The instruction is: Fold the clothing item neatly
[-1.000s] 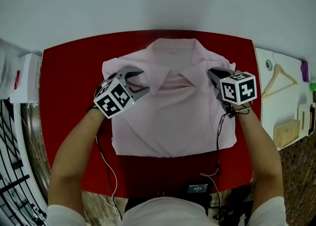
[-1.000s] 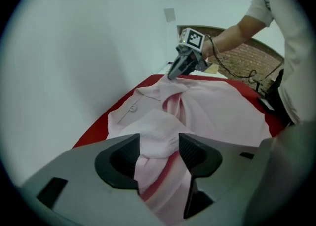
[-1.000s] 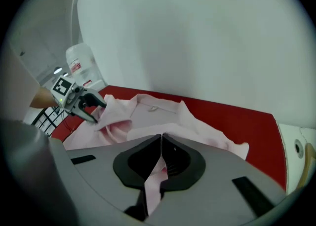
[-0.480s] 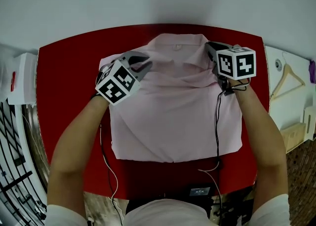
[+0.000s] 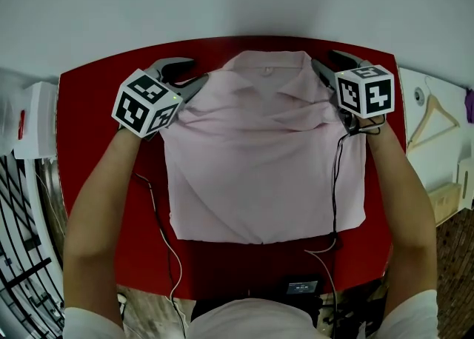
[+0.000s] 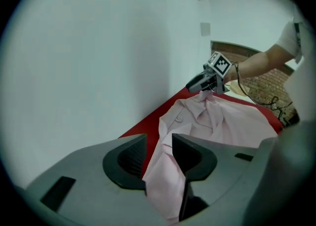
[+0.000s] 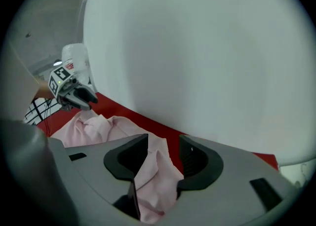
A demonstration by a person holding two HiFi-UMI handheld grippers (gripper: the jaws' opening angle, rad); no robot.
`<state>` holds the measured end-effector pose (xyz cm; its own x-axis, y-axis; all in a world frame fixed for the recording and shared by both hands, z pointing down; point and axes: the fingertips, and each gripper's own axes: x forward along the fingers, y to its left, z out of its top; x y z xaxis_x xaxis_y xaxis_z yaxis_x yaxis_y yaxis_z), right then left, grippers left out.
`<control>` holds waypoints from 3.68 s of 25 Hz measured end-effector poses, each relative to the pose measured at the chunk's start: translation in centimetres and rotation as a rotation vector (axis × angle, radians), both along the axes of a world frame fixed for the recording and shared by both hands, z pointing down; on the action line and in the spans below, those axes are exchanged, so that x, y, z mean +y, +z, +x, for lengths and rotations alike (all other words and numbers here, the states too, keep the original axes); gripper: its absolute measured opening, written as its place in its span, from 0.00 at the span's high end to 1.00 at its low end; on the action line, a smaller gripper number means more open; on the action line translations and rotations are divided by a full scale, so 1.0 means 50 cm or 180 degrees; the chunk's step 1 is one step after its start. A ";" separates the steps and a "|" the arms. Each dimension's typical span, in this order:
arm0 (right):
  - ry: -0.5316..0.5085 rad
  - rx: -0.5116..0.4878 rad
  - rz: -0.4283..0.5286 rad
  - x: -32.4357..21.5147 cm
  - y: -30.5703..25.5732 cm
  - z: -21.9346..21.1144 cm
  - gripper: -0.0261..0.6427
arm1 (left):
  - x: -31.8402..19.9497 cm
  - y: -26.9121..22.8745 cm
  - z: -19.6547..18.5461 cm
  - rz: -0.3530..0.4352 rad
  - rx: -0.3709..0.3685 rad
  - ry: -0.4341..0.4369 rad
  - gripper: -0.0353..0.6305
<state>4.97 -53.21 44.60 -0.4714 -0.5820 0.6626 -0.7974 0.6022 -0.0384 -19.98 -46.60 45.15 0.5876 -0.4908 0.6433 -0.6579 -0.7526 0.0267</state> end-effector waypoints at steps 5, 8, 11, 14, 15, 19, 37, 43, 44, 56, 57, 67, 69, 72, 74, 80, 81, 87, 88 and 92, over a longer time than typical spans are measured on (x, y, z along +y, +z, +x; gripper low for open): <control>-0.0399 0.0376 0.0245 0.055 -0.038 0.048 0.70 | 0.063 -0.035 -0.057 0.0107 -0.0155 0.0288 0.74; -0.0575 0.0647 0.0297 0.102 -0.032 0.082 0.70 | 0.119 -0.011 -0.087 0.0114 -0.0440 0.0507 0.74; -0.0852 0.0875 0.0293 0.158 -0.011 0.097 0.70 | 0.173 0.031 -0.110 0.0091 -0.0797 0.0716 0.74; -0.1247 0.1206 0.0292 0.221 0.009 0.116 0.70 | 0.202 0.066 -0.120 0.0057 -0.1042 0.0821 0.74; -0.1392 0.1343 0.0287 0.240 0.016 0.124 0.70 | 0.206 0.075 -0.123 0.0043 -0.1084 0.0819 0.74; -0.1838 0.2062 0.0452 0.257 0.048 0.163 0.70 | 0.201 0.096 -0.134 0.0007 -0.1175 0.0780 0.74; -0.1975 0.3125 0.0896 0.109 0.059 0.202 0.90 | 0.122 0.071 -0.161 -0.0013 -0.0631 -0.0072 0.93; -0.1279 0.2758 0.0741 0.047 0.050 0.231 0.91 | 0.085 0.063 -0.199 -0.0226 -0.0192 -0.0699 0.93; -0.1203 0.2722 0.0712 0.041 0.051 0.235 0.91 | 0.081 0.064 -0.201 -0.0246 -0.0150 -0.0751 0.93; -0.0574 0.2440 0.0434 0.006 0.065 0.287 0.91 | 0.066 0.044 -0.221 -0.0105 0.0219 -0.1129 0.93; -0.0525 0.2423 0.0410 0.003 0.070 0.290 0.91 | 0.063 0.045 -0.224 -0.0088 0.0236 -0.1172 0.93; -0.0020 0.2100 0.0276 0.000 0.104 0.316 0.88 | 0.086 0.060 -0.270 -0.0267 0.0469 -0.1301 0.92; 0.0012 0.1995 0.0298 0.001 0.092 0.315 0.80 | 0.095 0.057 -0.264 -0.0204 0.0383 -0.1122 0.91; 0.0017 0.1894 0.0351 0.006 0.074 0.318 0.78 | 0.089 0.047 -0.252 -0.0048 0.0239 -0.0947 0.91; -0.0016 0.1862 0.0377 0.012 0.068 0.316 0.78 | 0.076 0.045 -0.238 0.0004 0.0149 -0.0853 0.91; -0.0075 0.1629 0.0173 0.053 0.092 0.283 0.78 | 0.062 0.103 -0.216 -0.0360 -0.0111 -0.0770 0.91; -0.0076 0.1591 0.0146 0.060 0.096 0.281 0.78 | 0.065 0.109 -0.210 -0.0435 -0.0078 -0.0748 0.91; -0.0038 0.1430 0.0043 0.079 0.101 0.280 0.78 | 0.090 0.124 -0.184 -0.0602 -0.0132 -0.0457 0.77; -0.0031 0.1409 0.0021 0.083 0.103 0.280 0.78 | 0.094 0.128 -0.181 -0.0630 -0.0142 -0.0433 0.75; -0.0021 0.1369 0.0007 0.093 0.104 0.279 0.78 | 0.097 0.142 -0.174 -0.0681 -0.0133 -0.0417 0.72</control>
